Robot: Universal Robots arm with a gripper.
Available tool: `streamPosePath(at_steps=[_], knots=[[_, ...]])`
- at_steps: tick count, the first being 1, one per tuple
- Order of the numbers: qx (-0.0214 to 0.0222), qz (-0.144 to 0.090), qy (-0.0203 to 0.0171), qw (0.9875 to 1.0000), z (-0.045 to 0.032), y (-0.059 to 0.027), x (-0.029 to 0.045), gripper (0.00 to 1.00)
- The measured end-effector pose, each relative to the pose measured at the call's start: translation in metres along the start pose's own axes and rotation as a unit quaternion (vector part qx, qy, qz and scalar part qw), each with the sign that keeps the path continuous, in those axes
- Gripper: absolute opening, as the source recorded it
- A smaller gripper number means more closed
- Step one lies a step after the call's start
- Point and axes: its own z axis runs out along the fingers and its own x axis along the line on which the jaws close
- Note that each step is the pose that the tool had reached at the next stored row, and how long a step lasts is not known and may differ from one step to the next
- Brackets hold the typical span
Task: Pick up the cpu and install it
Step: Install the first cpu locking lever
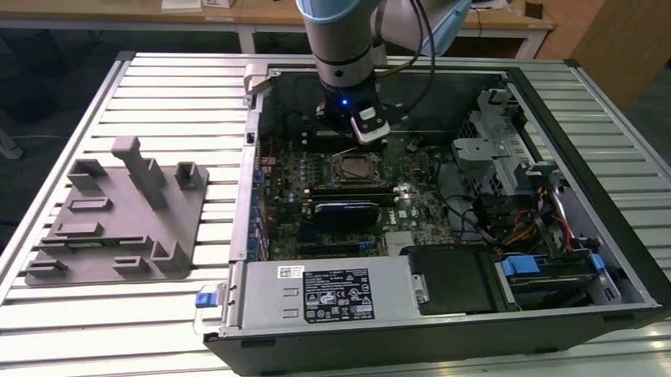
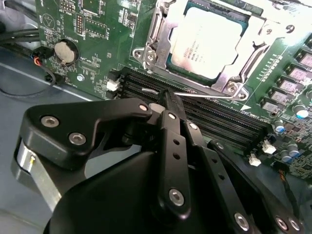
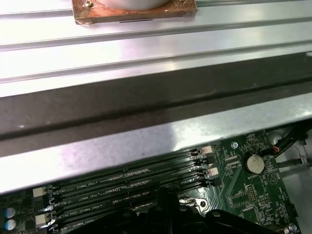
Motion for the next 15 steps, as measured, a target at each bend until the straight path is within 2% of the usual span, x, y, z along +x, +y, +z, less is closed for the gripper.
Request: streamPosePath(at_steps=[3, 15], knots=[[0.0000, 0.000, 0.0000, 1.0000, -0.0008, -0.0007, 0.0032, 0.11], [0.0017, 0.003, -0.0010, 1.0000, -0.0006, -0.0009, 0.0036, 0.11]])
